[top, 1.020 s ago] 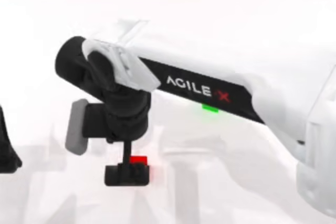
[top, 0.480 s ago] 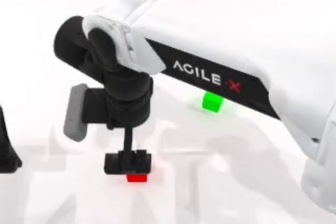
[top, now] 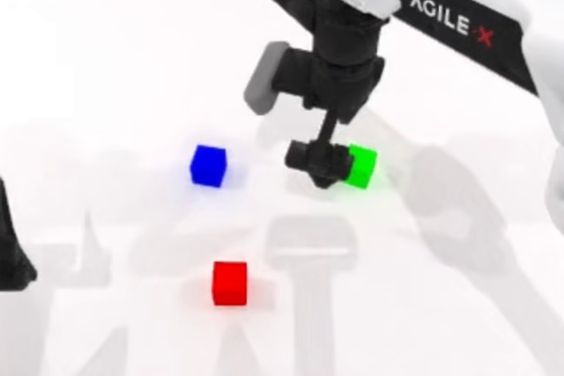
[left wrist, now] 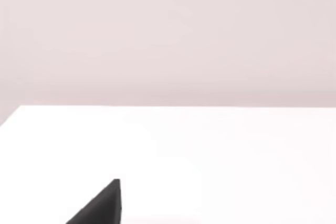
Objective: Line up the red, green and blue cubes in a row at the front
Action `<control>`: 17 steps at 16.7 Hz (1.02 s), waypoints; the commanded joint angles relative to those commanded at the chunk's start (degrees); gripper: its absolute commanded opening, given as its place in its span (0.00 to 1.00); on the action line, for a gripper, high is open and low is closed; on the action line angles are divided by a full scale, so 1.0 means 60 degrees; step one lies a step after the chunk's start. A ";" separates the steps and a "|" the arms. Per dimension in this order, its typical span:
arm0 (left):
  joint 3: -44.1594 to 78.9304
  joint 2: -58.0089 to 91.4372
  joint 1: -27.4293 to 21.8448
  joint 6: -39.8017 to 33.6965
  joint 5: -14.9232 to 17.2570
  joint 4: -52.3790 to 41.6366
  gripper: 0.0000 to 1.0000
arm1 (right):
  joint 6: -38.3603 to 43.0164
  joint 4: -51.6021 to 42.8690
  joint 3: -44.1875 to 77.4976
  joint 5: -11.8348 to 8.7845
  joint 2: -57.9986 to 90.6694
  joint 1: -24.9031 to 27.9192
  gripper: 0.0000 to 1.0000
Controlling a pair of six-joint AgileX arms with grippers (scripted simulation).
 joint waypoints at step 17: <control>0.0000 0.0000 0.0000 0.0000 0.0000 0.0000 1.00 | -0.0048 0.2944 -0.2361 0.0048 0.0510 -0.0697 1.00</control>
